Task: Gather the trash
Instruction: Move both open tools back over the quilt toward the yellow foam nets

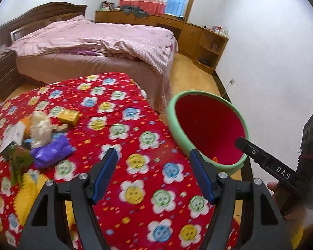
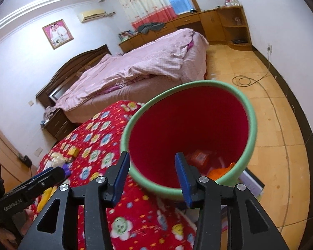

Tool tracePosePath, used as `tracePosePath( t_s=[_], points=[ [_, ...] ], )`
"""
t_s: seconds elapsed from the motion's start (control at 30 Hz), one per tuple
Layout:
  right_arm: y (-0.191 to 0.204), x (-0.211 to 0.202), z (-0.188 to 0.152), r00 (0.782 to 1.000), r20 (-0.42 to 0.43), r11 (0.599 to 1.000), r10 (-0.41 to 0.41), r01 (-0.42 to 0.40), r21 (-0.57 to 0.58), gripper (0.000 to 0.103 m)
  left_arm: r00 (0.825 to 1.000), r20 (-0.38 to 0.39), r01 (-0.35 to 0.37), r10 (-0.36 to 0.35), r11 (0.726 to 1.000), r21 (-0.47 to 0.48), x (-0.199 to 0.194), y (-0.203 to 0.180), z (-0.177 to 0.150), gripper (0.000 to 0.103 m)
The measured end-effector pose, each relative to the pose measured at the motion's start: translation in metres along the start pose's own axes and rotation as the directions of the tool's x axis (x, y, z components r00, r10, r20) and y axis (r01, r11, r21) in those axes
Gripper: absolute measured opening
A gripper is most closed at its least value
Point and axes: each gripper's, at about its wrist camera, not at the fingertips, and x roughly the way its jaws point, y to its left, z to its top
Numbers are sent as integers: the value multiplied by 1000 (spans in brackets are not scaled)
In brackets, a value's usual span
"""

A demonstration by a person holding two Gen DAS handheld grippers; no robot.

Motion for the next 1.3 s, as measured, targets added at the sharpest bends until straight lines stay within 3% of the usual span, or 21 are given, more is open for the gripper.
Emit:
tracePosePath(
  t_s=[0.47, 0.93, 1.3],
  points=[
    [68, -4, -30, 995, -64, 991, 75, -81, -104, 49, 995, 43, -88, 93, 991, -105, -56, 60, -29, 71],
    [124, 4, -65, 987, -134, 975, 88, -113, -193, 53, 975, 78, -185, 208, 955, -232, -104, 131, -66, 71],
    [142, 23, -86, 976, -205, 966, 75, -122, -229, 56, 957, 51, -258, 286, 917, -303, -101, 175, -81, 71]
  ],
)
